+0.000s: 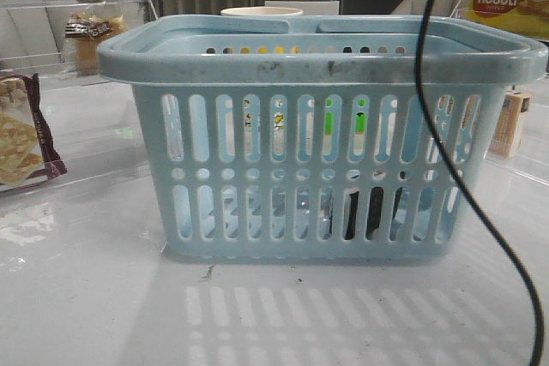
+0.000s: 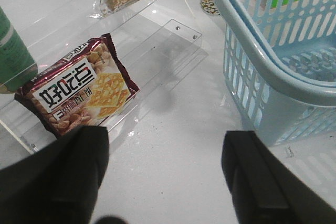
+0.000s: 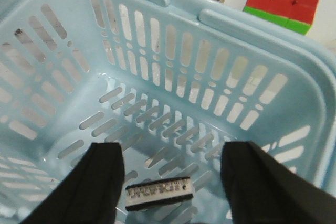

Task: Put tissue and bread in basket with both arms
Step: 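Carry the box over the basket and open the right gripper, then reach the left gripper toward the bagged bread bun on the shelf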

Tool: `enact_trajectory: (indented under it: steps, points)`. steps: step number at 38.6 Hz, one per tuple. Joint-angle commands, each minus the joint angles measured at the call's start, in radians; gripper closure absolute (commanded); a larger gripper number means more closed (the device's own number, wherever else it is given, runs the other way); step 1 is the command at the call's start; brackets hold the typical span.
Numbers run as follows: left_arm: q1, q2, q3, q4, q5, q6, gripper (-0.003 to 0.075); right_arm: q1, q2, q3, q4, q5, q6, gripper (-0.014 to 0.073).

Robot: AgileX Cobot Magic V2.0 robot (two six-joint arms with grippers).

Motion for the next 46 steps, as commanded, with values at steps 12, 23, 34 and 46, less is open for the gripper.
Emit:
enact_trajectory:
  steps: [12, 23, 34, 46]
  points:
    - [-0.008, 0.002, -0.028, -0.004, -0.081, -0.002, 0.0216, 0.0, -0.413, 0.236, -0.06, -0.051, -0.011, 0.0078]
    - [-0.008, 0.002, -0.028, -0.004, -0.115, -0.002, 0.0216, 0.0, -0.579, 0.371, -0.06, -0.047, -0.011, 0.0078]
    - [-0.008, 0.016, -0.026, -0.014, -0.208, -0.002, 0.0216, 0.0, -0.575, 0.371, -0.06, -0.043, -0.011, 0.0078]
    - [-0.008, 0.329, -0.193, -0.006, -0.229, -0.002, 0.0097, 0.0, -0.575, 0.371, -0.06, -0.043, -0.011, 0.0078]
